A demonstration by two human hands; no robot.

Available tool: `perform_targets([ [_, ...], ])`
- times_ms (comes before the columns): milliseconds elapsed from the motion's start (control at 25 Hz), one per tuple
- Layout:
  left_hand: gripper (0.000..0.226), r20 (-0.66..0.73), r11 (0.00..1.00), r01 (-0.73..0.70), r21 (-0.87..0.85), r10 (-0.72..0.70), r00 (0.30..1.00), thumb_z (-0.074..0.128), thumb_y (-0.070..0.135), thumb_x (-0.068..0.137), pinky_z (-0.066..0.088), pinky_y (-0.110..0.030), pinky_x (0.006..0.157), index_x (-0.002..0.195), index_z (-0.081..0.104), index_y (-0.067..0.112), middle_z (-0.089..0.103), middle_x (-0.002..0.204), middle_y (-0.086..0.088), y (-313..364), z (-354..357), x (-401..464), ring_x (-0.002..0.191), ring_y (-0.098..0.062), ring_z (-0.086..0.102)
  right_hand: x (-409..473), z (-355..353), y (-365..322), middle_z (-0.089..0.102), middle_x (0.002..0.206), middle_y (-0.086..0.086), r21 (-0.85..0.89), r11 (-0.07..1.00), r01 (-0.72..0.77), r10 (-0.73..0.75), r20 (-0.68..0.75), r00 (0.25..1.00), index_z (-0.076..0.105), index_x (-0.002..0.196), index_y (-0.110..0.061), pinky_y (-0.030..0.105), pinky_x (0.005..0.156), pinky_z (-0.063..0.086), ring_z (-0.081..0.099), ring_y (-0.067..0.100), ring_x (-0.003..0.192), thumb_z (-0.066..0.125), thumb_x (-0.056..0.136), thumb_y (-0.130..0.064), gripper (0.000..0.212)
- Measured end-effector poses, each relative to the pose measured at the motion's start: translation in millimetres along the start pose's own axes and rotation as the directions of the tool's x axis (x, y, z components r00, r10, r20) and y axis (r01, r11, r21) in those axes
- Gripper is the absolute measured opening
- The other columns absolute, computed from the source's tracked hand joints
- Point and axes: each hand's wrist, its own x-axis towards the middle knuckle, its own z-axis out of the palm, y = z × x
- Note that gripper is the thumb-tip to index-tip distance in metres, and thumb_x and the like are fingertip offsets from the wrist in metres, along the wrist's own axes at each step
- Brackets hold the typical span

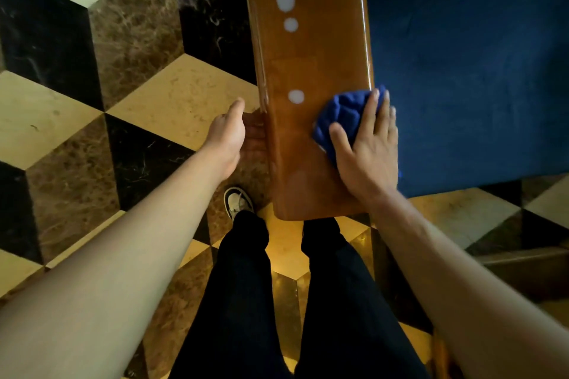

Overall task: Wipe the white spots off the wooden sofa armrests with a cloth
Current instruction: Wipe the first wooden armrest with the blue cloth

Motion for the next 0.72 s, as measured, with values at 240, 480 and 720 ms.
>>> perform_targets([
  [240, 0.065, 0.071, 0.995, 0.037, 0.094, -0.043, 0.997, 0.031, 0.061, 0.101, 0.061, -0.042, 0.068, 0.097, 0.072, 0.010, 0.080, 0.077, -0.011, -2.7, -41.8, 12.4, 0.073, -0.030, 0.078, -38.4, 55.2, -47.0, -0.017, 0.171, 0.006, -0.236, 0.959, -0.158, 0.132, -0.124, 0.984, -0.005, 0.164, -0.022, 0.056, 0.126, -0.006, -0.022, 0.033, 0.156, 0.021, 0.095, -0.076, 0.091],
  [480, 0.066, 0.084, 0.994, -0.023, 0.105, 0.014, 0.996, 0.033, 0.064, 0.097, 0.061, -0.036, 0.060, 0.099, 0.073, 0.012, 0.079, 0.072, -0.005, 7.4, -42.5, 26.5, 0.067, -0.024, 0.077, 23.5, 59.4, -87.9, -0.010, 0.172, 0.009, -0.283, 0.955, -0.087, 0.045, -0.152, 0.987, 0.000, 0.164, -0.018, 0.057, 0.126, -0.006, -0.016, 0.038, 0.156, 0.034, 0.085, -0.081, 0.106],
  [720, 0.066, 0.170, 0.984, -0.045, 0.172, 0.016, 0.985, 0.031, 0.059, 0.101, 0.058, -0.037, 0.063, 0.101, 0.072, 0.007, 0.079, 0.087, -0.016, 6.8, -29.7, 22.7, 0.078, -0.034, 0.076, -65.8, 86.2, -51.3, -0.003, 0.173, 0.006, -0.495, 0.796, 0.348, -0.407, -0.013, 0.913, 0.013, 0.164, -0.021, 0.059, 0.127, 0.009, -0.007, 0.038, 0.158, 0.063, 0.090, -0.047, 0.094],
])
